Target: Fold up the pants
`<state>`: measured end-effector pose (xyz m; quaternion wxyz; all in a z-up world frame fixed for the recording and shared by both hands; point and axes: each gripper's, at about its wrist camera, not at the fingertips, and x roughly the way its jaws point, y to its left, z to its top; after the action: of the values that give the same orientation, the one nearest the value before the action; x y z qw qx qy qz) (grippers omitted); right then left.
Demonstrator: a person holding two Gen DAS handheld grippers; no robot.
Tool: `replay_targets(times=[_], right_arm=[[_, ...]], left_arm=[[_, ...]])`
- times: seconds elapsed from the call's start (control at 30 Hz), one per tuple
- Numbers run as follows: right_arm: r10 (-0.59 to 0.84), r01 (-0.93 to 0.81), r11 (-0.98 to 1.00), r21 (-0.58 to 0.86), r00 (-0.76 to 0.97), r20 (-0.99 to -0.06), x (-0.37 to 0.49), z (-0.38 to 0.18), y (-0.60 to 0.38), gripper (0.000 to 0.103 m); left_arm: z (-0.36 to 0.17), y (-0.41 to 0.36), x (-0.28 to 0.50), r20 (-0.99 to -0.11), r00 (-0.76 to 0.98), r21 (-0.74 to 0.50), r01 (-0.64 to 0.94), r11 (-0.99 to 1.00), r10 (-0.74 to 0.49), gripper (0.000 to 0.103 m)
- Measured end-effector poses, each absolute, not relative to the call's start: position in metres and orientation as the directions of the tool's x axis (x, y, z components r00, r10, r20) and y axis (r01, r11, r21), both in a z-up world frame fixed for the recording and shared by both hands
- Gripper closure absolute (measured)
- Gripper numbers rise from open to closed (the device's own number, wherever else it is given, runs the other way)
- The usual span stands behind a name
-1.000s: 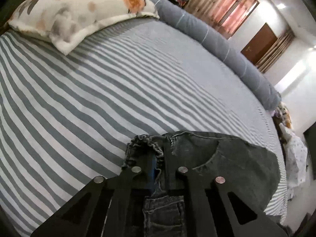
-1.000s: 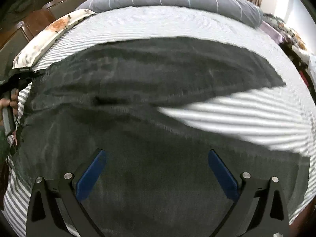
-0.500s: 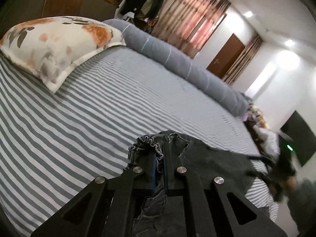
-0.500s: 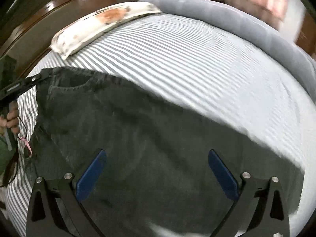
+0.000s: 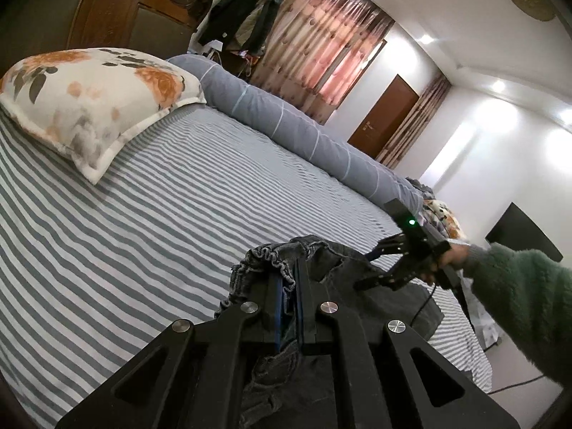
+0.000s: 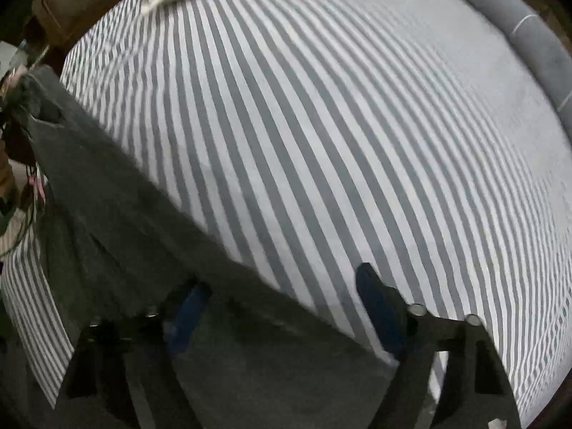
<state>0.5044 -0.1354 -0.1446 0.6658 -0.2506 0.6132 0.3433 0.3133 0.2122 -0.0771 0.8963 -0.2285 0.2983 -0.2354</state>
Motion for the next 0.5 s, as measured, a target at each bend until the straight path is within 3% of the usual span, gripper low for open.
replay_targets(times=[0.03, 0.2, 0.27, 0.5], right_arm=[[0.154, -0.756, 0.644, 0.115, -0.019, -0.988, 0.508, -0.148, -0.140, 0.038], [0.174, -0.739, 0.655, 0.157, -0.055, -0.983, 0.511, -0.149, -0.161, 0.084], [0.178, -0.735, 0.663, 0.139, -0.026, -0.984, 0.505, -0.147, -0.166, 0.093], [0.140, -0.697, 0.715, -0.063, 0.231, -0.963, 0.460, -0.105, -0.162, 0.096]], left_arm=[[-0.078, 0.213, 0.314, -0.428, 0.708, -0.552, 0.287, 0.783, -0.561, 0.098], [-0.083, 0.210, 0.319, -0.446, 0.712, -0.535, 0.273, 0.799, -0.542, 0.098], [-0.085, 0.210, 0.322, -0.452, 0.716, -0.534, 0.261, 0.804, -0.532, 0.098], [-0.091, 0.209, 0.329, -0.499, 0.733, -0.489, 0.201, 0.849, -0.462, 0.098]])
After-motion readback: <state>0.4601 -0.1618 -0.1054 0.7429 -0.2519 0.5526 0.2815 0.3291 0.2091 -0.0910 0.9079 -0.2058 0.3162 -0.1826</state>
